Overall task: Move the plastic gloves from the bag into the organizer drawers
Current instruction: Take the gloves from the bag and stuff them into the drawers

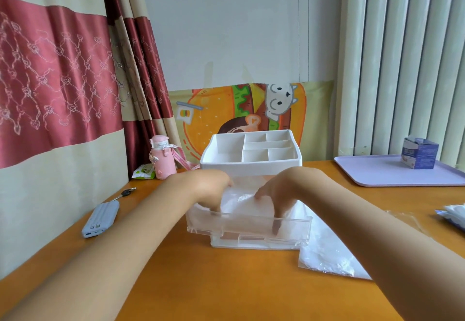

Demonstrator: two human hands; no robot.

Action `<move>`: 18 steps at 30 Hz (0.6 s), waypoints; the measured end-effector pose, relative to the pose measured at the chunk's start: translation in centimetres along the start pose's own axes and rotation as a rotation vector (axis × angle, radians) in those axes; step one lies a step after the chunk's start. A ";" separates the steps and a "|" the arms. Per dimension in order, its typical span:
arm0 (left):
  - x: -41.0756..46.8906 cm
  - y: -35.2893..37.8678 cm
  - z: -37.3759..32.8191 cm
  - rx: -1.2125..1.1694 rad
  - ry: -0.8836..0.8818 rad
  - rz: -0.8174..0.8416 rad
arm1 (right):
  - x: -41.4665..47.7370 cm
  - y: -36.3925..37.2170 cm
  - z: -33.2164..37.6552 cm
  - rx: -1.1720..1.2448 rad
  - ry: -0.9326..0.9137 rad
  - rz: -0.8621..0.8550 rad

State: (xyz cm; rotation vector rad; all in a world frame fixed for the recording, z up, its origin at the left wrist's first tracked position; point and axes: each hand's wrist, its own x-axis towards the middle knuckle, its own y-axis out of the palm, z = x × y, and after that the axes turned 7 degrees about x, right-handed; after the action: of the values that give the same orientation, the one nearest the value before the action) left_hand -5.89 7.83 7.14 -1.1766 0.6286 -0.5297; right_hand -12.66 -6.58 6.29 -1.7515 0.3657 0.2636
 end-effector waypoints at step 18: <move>1.8 0.1 -0.9 -0.062 -0.026 0.180 | -0.1 -0.5 -0.1 -0.013 0.020 -0.021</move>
State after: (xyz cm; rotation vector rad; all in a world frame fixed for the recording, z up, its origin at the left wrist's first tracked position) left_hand -5.19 6.03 6.55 -1.1703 0.7253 -0.3437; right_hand -12.53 -6.63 6.77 -1.7712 0.3607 0.2335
